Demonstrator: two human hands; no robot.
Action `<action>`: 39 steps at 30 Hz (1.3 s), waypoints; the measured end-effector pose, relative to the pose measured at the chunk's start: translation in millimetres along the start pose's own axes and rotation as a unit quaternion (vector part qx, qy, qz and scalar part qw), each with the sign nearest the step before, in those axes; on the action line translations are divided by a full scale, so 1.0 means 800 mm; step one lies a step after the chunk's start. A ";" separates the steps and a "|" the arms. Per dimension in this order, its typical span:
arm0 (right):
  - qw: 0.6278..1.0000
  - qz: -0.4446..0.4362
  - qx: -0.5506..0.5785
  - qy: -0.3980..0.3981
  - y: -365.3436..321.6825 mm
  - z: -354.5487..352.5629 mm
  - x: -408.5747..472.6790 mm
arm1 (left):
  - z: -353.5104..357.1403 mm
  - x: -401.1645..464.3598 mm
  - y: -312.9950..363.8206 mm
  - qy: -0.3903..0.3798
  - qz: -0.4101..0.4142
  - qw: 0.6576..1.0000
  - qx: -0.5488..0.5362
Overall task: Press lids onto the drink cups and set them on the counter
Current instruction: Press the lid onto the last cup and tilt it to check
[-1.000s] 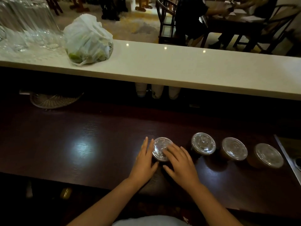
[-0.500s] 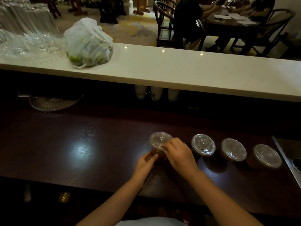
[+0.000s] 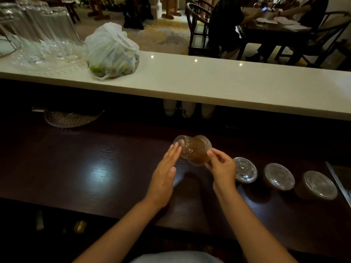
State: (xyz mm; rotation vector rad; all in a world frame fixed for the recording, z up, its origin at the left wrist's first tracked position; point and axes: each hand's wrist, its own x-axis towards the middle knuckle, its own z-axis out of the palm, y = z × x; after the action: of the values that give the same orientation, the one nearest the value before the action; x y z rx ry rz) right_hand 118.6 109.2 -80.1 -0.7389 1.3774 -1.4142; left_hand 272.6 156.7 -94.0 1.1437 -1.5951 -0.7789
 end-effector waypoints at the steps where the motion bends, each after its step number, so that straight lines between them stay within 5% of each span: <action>1: 0.998 0.048 0.042 -0.012 -0.002 -0.001 -0.001 | -0.015 0.008 0.003 -0.041 0.060 0.995 0.065; 7: 0.955 0.229 0.166 -0.093 0.005 -0.005 -0.012 | -0.092 0.068 0.036 -0.257 0.242 0.880 0.318; 11: 0.930 0.295 0.182 -0.124 0.020 -0.008 -0.024 | -0.108 0.084 0.048 -0.345 0.301 0.800 0.388; 15: 0.911 0.340 0.186 -0.140 0.038 -0.020 -0.037 | -0.106 0.083 0.051 -0.385 0.325 0.766 0.400; 22: 0.913 0.338 0.191 -0.127 0.046 -0.035 -0.039 | -0.093 0.069 0.042 -0.383 0.319 0.776 0.387; 27: 0.954 0.247 0.120 -0.123 0.027 -0.043 -0.020 | -0.086 0.051 0.022 -0.317 0.289 0.838 0.339; 30: 0.980 0.160 0.036 -0.111 0.006 -0.044 -0.008 | -0.067 0.022 0.004 -0.240 0.202 0.918 0.243; 32: 0.990 0.097 -0.035 -0.095 -0.004 -0.043 0.002 | -0.044 -0.001 -0.004 -0.192 0.081 0.971 0.116; 34: 0.987 0.000 -0.134 -0.084 -0.007 -0.043 0.014 | -0.015 -0.017 -0.002 -0.131 -0.064 0.989 -0.034; 36: 0.953 -0.129 -0.263 -0.074 -0.006 -0.042 0.023 | 0.013 -0.018 0.004 -0.054 -0.261 0.935 -0.234; 39: 0.858 -0.317 -0.400 -0.063 -0.003 -0.039 0.028 | 0.045 -0.008 -0.002 0.032 -0.429 0.787 -0.441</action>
State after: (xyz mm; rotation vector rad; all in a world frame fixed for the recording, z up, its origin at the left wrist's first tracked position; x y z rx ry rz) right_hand 81.9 99.8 -87.4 -1.9382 1.7000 -1.1761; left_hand 239.5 160.5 -108.8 1.0904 -0.3851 -1.8036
